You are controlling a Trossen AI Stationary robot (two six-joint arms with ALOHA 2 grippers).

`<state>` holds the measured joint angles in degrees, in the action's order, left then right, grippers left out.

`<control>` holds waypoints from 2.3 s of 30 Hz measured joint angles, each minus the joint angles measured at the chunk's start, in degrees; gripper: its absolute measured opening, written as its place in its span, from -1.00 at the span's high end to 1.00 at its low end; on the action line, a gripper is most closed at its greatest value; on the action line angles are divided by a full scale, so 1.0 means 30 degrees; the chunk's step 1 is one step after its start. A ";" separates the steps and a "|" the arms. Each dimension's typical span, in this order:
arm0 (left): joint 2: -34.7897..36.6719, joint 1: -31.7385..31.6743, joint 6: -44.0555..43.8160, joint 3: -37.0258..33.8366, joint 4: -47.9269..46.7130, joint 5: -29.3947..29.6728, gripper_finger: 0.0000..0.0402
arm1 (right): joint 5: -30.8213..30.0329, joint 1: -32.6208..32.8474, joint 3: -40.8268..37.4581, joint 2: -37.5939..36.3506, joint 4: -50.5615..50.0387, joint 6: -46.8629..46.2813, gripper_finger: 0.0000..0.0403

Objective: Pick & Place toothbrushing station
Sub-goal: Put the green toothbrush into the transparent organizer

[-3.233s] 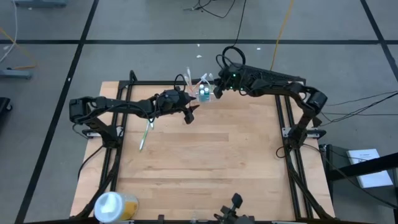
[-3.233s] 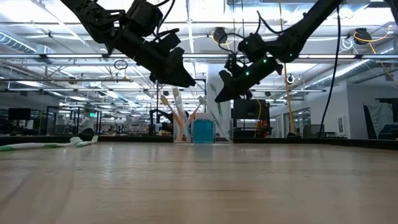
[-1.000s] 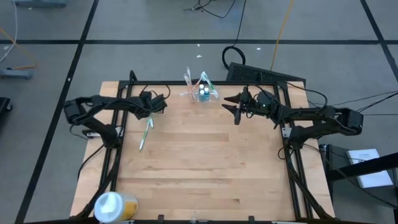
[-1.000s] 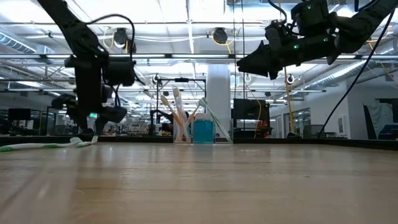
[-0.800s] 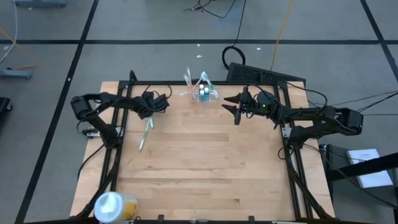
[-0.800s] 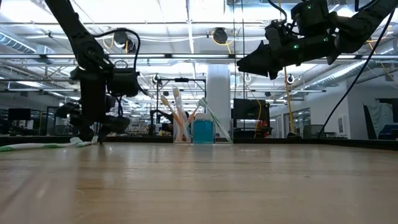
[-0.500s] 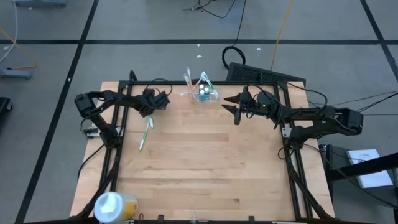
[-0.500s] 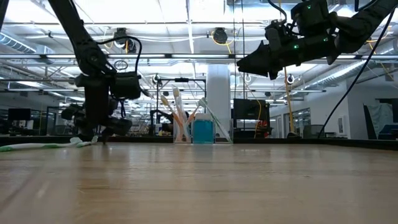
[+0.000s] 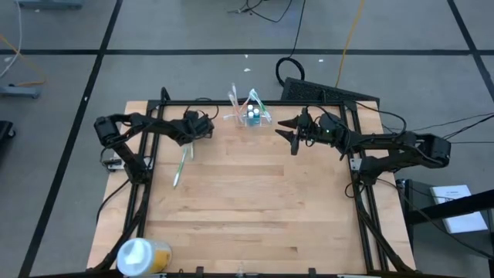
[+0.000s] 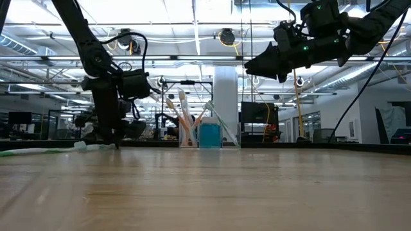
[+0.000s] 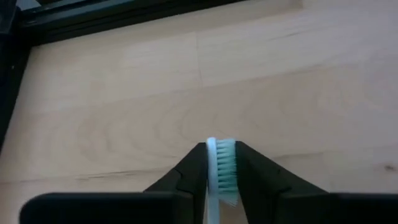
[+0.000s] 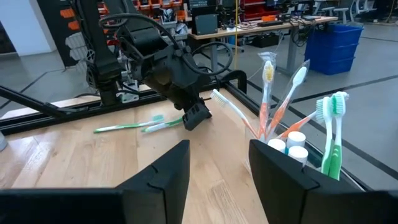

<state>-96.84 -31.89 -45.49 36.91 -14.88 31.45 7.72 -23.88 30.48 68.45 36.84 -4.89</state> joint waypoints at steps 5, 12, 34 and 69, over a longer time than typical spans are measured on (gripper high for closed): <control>-0.0007 0.0272 0.0149 0.0000 -0.0291 0.0010 0.62 | 0.0000 0.0000 0.0000 0.0000 -0.0003 -0.0011 0.23; -0.0007 0.0521 0.0090 -0.0022 -0.0498 0.0079 0.46 | -0.0004 0.0000 0.0007 0.0000 0.0000 -0.0015 0.23; 0.1020 0.0550 -0.0690 -0.0029 -0.2480 -0.1403 0.33 | -0.0004 0.0000 0.0015 0.0000 0.0000 -0.0525 0.23; 0.6006 0.6833 1.3934 0.2804 1.3976 -0.4131 0.85 | -0.0018 0.0318 0.0022 0.0259 0.0908 -0.0757 0.23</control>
<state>-78.82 -11.39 -3.69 45.32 27.05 19.05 7.66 -22.93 30.54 69.22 39.56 -7.16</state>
